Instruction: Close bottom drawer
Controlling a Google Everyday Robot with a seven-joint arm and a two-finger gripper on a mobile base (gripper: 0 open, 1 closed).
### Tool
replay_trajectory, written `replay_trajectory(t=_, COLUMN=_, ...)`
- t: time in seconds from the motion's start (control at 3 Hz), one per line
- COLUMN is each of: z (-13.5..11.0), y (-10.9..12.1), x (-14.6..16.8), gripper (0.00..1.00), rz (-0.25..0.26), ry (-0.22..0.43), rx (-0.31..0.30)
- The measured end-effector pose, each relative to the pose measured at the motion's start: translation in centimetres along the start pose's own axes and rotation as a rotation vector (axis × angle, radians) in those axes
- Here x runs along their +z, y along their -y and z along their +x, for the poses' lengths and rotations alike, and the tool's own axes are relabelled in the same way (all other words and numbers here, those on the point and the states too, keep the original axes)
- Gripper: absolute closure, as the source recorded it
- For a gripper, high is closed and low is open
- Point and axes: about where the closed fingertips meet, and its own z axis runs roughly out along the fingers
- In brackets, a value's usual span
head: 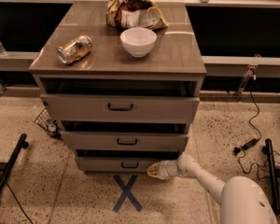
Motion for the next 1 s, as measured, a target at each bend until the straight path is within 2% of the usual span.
replay_trajectory(t=0.33, z=1.1, y=-1.2, x=-1.5, gripper=1.0, rz=-0.041, ry=-0.008, rx=-0.003)
replay_trajectory(t=0.67, z=1.7, y=-2.4, x=-3.3, gripper=1.0, rz=-0.108, ry=0.001, rx=-0.026)
replay_trajectory(t=1.0, z=1.5, y=-2.9, x=-3.2, gripper=1.0, rz=-0.124, ry=0.008, rx=-0.027)
